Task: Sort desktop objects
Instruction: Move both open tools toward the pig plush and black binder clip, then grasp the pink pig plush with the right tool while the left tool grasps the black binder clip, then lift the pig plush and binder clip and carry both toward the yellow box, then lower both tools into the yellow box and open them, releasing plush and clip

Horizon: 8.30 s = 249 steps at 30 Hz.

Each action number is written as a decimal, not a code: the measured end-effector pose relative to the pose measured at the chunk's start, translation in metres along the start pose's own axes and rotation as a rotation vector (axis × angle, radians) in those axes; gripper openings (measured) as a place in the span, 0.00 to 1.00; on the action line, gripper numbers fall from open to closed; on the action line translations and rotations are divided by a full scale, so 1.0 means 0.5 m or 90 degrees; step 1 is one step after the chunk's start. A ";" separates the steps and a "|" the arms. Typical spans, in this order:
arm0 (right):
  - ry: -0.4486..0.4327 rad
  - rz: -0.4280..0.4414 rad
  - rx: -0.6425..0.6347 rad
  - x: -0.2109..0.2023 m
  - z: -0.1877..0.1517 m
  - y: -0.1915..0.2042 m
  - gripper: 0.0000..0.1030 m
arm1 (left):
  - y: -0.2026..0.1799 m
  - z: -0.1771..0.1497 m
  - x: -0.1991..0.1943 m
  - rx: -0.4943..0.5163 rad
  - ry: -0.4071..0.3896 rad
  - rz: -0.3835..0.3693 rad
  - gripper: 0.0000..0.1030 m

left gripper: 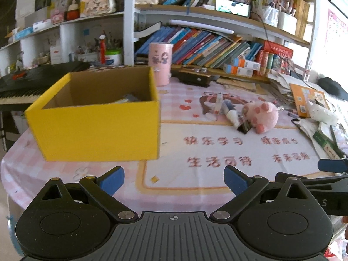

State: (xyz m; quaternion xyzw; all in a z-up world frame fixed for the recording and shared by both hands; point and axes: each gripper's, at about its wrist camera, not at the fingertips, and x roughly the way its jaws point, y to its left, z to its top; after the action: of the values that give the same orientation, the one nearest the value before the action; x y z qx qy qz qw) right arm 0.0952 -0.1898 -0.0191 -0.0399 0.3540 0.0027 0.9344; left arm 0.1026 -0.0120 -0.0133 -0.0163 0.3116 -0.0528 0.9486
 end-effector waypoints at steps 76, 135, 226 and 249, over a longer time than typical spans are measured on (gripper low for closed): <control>0.010 0.162 0.030 0.360 0.255 -0.391 0.58 | -0.360 0.152 0.403 -0.011 0.096 0.033 0.58; 0.029 0.263 -0.063 0.180 0.169 -0.216 0.58 | -0.129 0.082 0.125 -0.221 -0.001 0.032 0.36; -0.144 0.356 -0.182 0.049 0.300 0.286 0.58 | 0.285 0.134 -0.041 -0.212 -0.203 0.121 0.36; -0.006 0.426 -0.277 0.330 0.446 0.425 0.58 | 0.292 0.176 0.191 -0.127 -0.010 0.206 0.36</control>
State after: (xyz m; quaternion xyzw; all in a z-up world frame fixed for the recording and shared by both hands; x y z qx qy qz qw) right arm 0.3593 0.0354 0.0227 -0.1194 0.3346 0.3820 0.8531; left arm 0.2444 0.1224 -0.0080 -0.0606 0.3062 0.1320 0.9408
